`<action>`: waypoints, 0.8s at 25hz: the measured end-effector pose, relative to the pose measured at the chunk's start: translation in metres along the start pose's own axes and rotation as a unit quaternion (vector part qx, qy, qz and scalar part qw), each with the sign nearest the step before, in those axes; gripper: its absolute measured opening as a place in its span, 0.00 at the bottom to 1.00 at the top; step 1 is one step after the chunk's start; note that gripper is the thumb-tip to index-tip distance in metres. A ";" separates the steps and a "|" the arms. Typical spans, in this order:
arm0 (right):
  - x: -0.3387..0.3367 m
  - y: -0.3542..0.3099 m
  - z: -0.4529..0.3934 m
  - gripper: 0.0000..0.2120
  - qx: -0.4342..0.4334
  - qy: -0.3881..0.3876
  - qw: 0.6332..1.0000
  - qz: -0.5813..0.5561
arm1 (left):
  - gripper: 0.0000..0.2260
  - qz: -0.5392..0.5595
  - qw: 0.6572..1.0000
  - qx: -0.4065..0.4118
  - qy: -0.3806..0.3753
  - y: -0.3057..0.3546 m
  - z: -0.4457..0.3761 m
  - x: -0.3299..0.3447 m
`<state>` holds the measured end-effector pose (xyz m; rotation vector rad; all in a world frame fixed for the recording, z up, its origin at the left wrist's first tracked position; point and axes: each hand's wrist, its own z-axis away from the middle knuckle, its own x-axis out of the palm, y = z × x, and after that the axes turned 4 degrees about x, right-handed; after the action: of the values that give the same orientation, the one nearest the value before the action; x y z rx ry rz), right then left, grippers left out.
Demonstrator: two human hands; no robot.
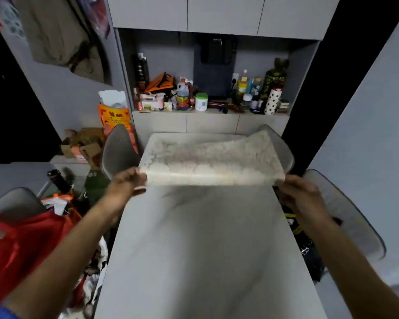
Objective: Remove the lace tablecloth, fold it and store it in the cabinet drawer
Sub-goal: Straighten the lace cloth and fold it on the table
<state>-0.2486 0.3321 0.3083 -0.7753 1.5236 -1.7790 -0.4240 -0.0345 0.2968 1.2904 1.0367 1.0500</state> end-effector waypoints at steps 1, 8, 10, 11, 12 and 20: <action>-0.006 0.048 -0.001 0.03 0.071 0.005 0.997 0.004 | 0.12 -0.001 0.999 -0.053 0.011 -0.045 0.010 0.001; -0.027 0.323 0.033 0.08 0.468 -0.018 0.862 0.196 | 0.11 -0.136 0.930 -0.340 -0.010 -0.320 0.095 0.001; -0.033 0.346 0.047 0.07 0.456 -0.040 0.851 0.258 | 0.12 -0.151 0.921 -0.361 0.005 -0.342 0.111 -0.007; -0.035 0.352 0.050 0.06 0.440 -0.068 0.847 0.290 | 0.09 -0.165 0.917 -0.363 0.002 -0.347 0.115 -0.009; -0.036 0.354 0.049 0.06 0.419 -0.096 0.844 0.322 | 0.08 -0.186 0.913 -0.362 -0.014 -0.347 0.116 -0.011; -0.017 0.358 0.025 0.07 0.229 -0.049 0.907 0.349 | 0.14 -0.320 0.902 -0.280 -0.071 -0.348 0.120 -0.006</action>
<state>-0.1816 0.2940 -0.0422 -0.0540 1.0516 -1.4197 -0.3034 -0.0691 -0.0491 0.4851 0.8643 0.6512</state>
